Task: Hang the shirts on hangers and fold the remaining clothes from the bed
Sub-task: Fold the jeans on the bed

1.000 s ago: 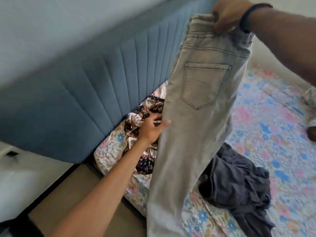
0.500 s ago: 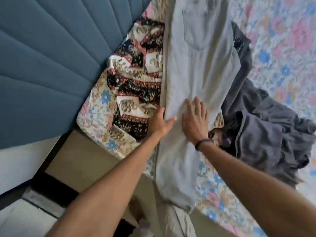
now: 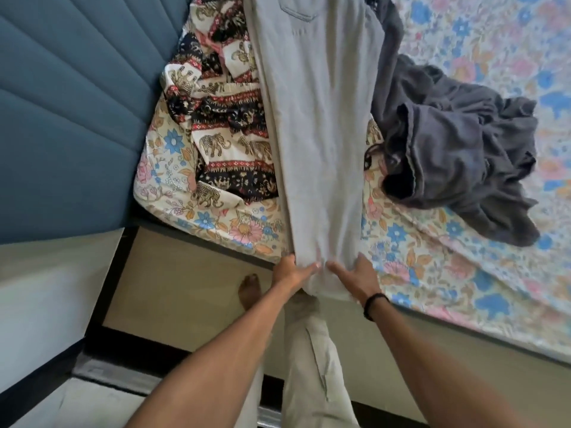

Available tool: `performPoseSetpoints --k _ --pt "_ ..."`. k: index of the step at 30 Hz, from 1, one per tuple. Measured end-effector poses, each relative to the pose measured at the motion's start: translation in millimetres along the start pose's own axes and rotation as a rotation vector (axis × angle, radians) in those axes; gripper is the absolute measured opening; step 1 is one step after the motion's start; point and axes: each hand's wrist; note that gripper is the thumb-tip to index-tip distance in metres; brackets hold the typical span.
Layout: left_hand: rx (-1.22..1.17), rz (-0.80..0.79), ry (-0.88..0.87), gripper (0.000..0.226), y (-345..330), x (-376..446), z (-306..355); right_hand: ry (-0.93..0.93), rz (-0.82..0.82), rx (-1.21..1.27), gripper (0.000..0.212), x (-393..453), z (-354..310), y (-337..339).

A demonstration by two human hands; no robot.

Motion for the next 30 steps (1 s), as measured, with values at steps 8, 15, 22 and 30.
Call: performPoseSetpoints --k 8,15,22,30 --pt "0.019 -0.087 -0.069 0.079 4 -40 -55 0.079 -0.17 0.205 0.04 -46 52 18" --pt "-0.198 -0.113 -0.042 0.032 5 -106 -109 -0.105 -0.047 0.454 0.055 -122 84 -17" --pt "-0.168 0.101 -0.285 0.062 57 -115 -26 0.087 0.042 0.585 0.036 -126 -18 -1" --pt "-0.655 0.073 -0.354 0.037 146 -47 146 0.058 -0.161 0.937 0.04 -28 -205 60"
Point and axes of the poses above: each hand's wrist, its own x-axis towards the middle knuckle, its own y-axis out of the back of the hand, z = x × y, and after that the axes turned 4 degrees about -y, right-handed
